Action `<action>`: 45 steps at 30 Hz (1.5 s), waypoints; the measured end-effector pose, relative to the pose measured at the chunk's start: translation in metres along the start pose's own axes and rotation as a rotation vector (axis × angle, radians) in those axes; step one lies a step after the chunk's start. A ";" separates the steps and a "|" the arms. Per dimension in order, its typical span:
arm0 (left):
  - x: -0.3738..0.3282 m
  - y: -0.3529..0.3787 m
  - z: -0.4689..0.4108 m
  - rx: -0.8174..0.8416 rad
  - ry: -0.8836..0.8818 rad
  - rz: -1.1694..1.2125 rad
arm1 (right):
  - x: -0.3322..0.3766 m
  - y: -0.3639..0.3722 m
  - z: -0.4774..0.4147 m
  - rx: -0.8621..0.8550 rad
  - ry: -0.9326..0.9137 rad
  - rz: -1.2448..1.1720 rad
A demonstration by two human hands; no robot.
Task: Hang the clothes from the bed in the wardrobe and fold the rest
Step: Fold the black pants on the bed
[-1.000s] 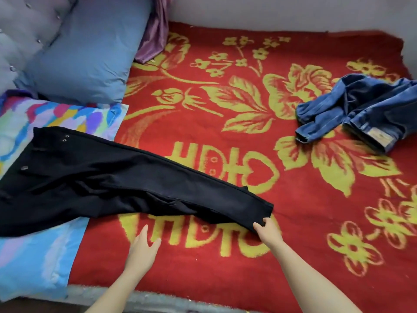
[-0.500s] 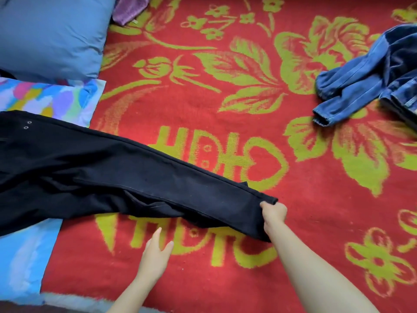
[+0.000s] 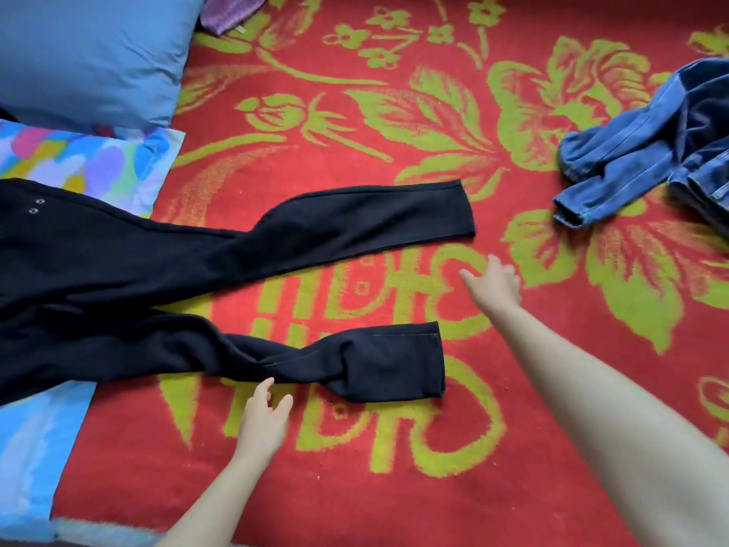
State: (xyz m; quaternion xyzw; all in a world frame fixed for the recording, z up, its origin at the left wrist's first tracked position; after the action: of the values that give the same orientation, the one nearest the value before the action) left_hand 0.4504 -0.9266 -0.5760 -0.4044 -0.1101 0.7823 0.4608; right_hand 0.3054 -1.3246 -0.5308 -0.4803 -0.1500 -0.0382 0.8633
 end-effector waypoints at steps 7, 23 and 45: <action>0.045 0.002 -0.013 0.023 -0.064 0.010 | -0.075 0.149 0.101 0.247 0.280 -0.133; 0.076 -0.016 -0.022 -0.045 -0.504 1.492 | -0.158 0.047 0.128 -0.166 0.484 -1.059; 0.100 -0.089 -0.019 -0.182 -0.374 0.231 | -0.116 0.071 0.124 -0.135 0.366 -0.010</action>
State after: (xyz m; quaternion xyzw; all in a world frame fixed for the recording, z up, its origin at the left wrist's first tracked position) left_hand 0.4961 -0.8004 -0.5930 -0.3021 -0.2168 0.8780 0.3015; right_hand 0.1825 -1.1915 -0.5625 -0.5213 0.0101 -0.1394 0.8418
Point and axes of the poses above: each hand's wrist, its own z-axis away from the middle knuckle, its own y-axis out of the palm, x = y × z, the point moved 9 cm from there along -z, towards the middle knuckle, and after that the axes turned 4 degrees about z, right-handed, at the moved point
